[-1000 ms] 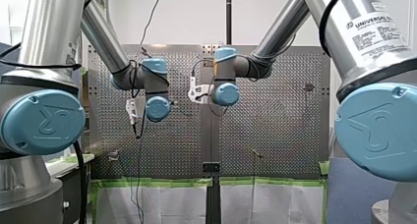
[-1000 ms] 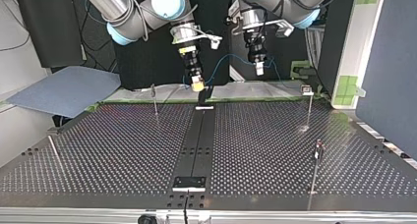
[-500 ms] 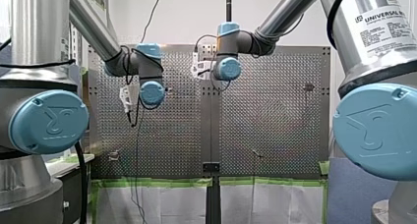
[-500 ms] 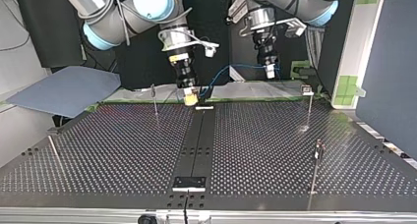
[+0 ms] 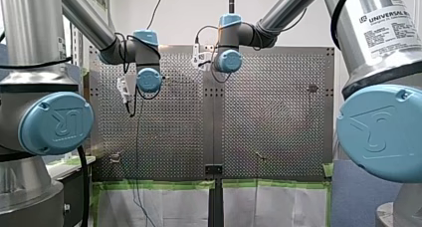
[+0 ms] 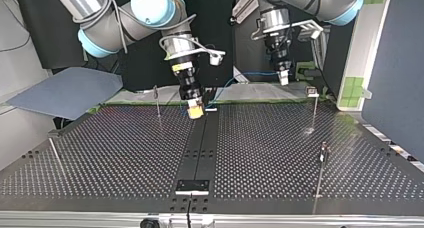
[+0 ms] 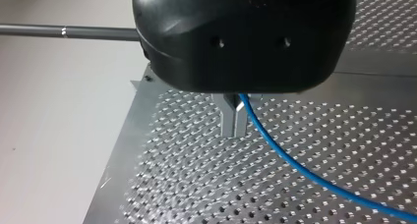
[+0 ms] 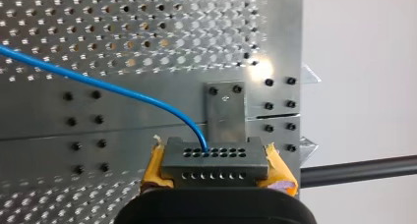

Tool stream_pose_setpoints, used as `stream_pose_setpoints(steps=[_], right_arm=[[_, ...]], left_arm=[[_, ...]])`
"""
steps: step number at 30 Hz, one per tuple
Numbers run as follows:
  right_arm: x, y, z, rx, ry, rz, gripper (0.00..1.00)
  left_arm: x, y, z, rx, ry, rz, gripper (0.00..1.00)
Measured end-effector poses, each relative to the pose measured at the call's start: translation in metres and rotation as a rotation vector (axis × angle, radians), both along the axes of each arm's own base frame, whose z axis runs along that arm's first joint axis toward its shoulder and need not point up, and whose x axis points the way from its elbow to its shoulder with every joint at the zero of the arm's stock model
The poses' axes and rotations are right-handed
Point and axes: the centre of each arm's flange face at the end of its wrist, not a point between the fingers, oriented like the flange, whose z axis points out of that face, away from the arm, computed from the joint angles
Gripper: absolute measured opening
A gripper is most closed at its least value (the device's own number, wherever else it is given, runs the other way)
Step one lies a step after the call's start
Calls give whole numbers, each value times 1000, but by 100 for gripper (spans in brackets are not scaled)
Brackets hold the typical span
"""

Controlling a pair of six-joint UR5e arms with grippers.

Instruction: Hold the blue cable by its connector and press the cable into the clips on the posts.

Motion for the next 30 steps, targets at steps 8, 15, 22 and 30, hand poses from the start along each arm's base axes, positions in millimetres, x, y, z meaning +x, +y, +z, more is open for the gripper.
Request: stream_pose_setpoints(steps=[8,15,22,30], right_arm=[[10,-2,27,-23,-26,6,0],[14,-3,37,-33,-45,7,0],[20,-7,38,-33,-55,8,0],[32,-7,49,-42,-87,22,0]], left_arm=[[26,8,30,-36,-19,18,0],[49,22,63,-75,-68,22,0],[59,43,90,-94,-126,19,0],[72,67,94,-93,-134,16,0]])
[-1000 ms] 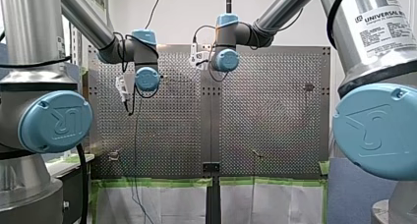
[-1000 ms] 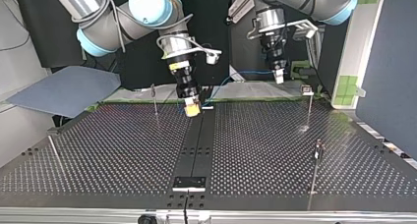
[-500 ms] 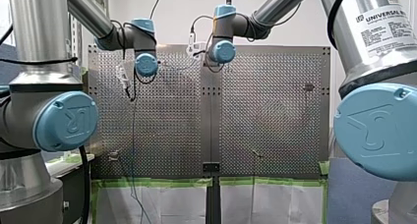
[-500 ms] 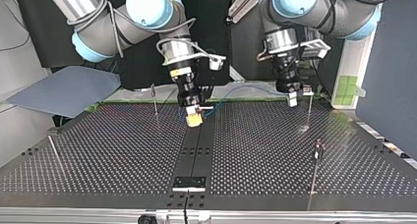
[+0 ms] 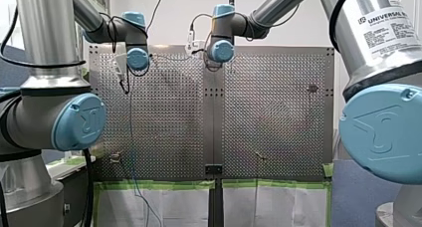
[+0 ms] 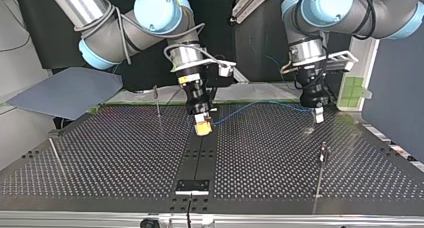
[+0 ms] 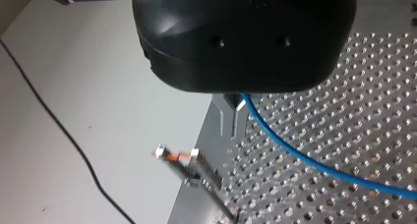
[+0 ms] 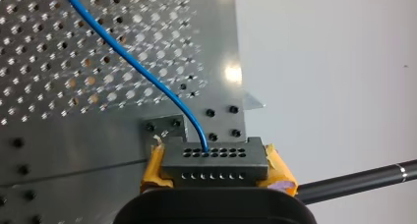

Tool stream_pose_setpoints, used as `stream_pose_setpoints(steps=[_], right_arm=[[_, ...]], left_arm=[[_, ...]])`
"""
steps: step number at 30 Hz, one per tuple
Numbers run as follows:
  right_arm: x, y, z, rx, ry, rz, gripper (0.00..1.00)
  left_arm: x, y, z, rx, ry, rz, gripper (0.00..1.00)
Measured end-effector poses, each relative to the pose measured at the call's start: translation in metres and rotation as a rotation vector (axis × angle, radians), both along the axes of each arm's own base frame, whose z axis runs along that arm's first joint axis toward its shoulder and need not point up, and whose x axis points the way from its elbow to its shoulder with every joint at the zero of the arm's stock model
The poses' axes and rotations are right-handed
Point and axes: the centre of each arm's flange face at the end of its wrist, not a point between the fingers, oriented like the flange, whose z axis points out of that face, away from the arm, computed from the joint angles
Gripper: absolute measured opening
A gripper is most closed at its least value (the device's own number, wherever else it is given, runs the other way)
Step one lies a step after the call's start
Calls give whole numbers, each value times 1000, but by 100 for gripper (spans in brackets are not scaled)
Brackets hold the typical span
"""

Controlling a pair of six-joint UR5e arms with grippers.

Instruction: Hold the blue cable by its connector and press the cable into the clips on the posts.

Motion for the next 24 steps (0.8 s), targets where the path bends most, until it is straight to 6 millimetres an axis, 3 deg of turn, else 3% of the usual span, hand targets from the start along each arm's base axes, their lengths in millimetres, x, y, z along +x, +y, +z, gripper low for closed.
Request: stream_pose_setpoints(steps=[12,24], right_arm=[[13,1,27,-24,-58,20,0],[23,1,13,-6,-52,31,0]], left_arm=[[39,36,17,-18,-35,5,0],[70,70,41,-28,-67,48,0]])
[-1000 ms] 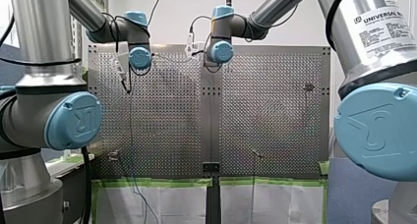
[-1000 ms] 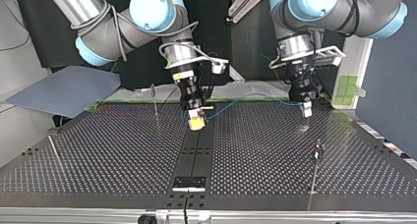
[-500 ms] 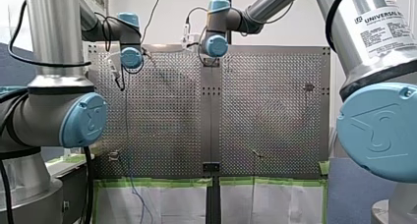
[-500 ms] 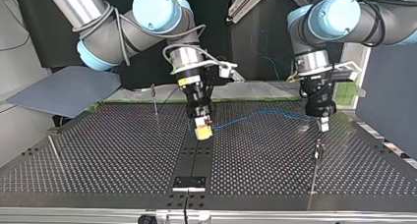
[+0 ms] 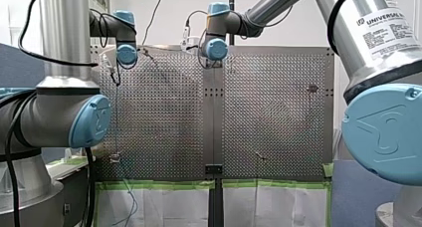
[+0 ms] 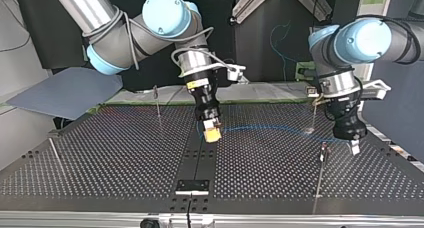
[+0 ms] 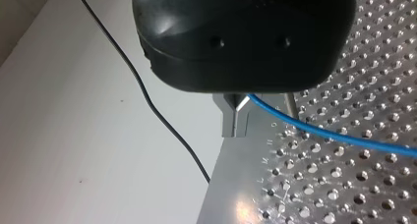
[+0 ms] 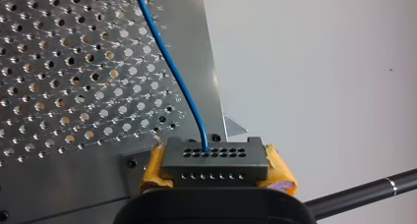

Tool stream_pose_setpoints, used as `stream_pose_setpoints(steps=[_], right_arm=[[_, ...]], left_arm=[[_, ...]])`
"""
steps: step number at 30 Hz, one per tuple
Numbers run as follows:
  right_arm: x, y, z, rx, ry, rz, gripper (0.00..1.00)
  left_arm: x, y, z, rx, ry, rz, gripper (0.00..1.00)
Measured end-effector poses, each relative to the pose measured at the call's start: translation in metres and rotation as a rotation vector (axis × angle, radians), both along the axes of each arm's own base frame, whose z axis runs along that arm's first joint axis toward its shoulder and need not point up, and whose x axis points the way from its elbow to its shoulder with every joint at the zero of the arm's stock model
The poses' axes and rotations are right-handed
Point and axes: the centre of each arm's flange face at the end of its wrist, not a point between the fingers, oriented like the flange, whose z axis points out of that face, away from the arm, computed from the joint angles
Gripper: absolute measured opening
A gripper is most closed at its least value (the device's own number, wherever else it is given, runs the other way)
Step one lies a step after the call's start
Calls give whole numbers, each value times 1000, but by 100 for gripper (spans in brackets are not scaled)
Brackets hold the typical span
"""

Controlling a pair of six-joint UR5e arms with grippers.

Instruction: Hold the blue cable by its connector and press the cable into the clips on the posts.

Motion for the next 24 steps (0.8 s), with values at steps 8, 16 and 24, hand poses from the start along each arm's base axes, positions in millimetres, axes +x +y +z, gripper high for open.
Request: stream_pose_setpoints(steps=[8,16,24], right_arm=[[2,-2,6,-7,-12,-4,0],[0,-7,7,-6,-14,-16,0],[-2,-11,6,-5,-13,-24,0]], left_arm=[[12,9,-4,5,16,-12,0],[18,16,-10,1,26,-23,0],[32,22,-22,4,46,-42,0]])
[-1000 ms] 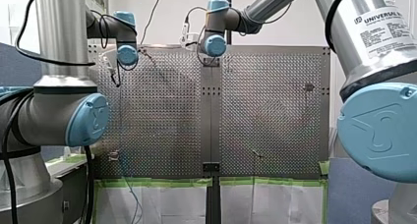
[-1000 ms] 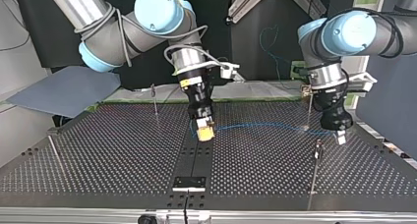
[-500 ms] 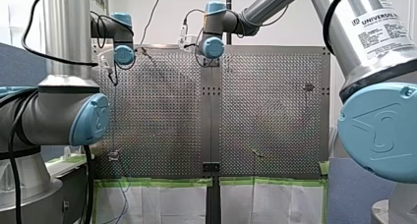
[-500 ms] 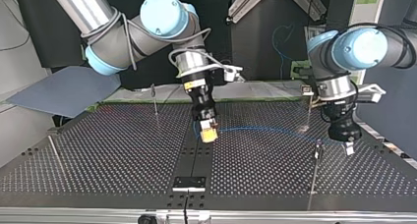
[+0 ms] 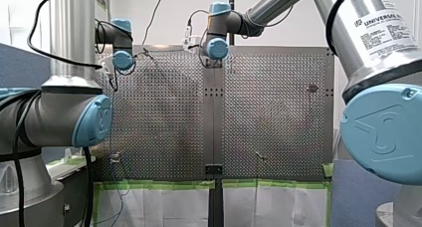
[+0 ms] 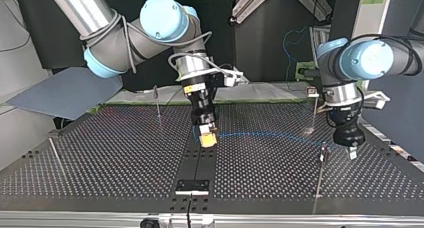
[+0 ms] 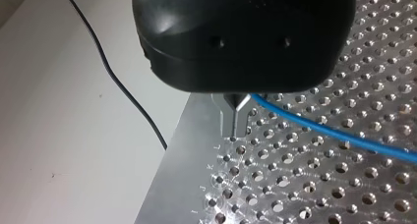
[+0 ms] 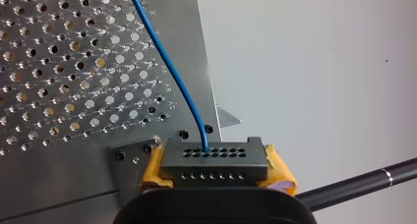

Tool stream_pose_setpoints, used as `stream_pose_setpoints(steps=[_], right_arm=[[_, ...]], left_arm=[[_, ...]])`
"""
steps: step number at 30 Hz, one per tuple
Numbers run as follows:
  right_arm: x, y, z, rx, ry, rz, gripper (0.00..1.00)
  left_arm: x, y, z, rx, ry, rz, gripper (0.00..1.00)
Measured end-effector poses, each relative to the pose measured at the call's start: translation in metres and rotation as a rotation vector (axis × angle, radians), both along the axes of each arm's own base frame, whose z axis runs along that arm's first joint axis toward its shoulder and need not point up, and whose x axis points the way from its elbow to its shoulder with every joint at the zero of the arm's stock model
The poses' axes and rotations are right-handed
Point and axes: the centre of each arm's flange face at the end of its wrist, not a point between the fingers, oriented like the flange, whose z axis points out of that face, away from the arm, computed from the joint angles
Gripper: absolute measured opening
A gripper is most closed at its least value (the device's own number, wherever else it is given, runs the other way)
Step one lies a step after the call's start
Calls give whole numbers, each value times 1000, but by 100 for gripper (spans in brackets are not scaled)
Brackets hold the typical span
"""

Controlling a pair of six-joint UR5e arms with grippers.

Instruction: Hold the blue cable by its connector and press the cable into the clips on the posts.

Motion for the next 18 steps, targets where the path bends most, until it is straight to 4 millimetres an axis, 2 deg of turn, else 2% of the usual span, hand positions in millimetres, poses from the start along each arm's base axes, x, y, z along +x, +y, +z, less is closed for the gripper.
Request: stream_pose_setpoints(steps=[18], right_arm=[[-7,-14,1,-1,-11,-9,0]], left_arm=[[12,9,19,-14,-45,-55,0]])
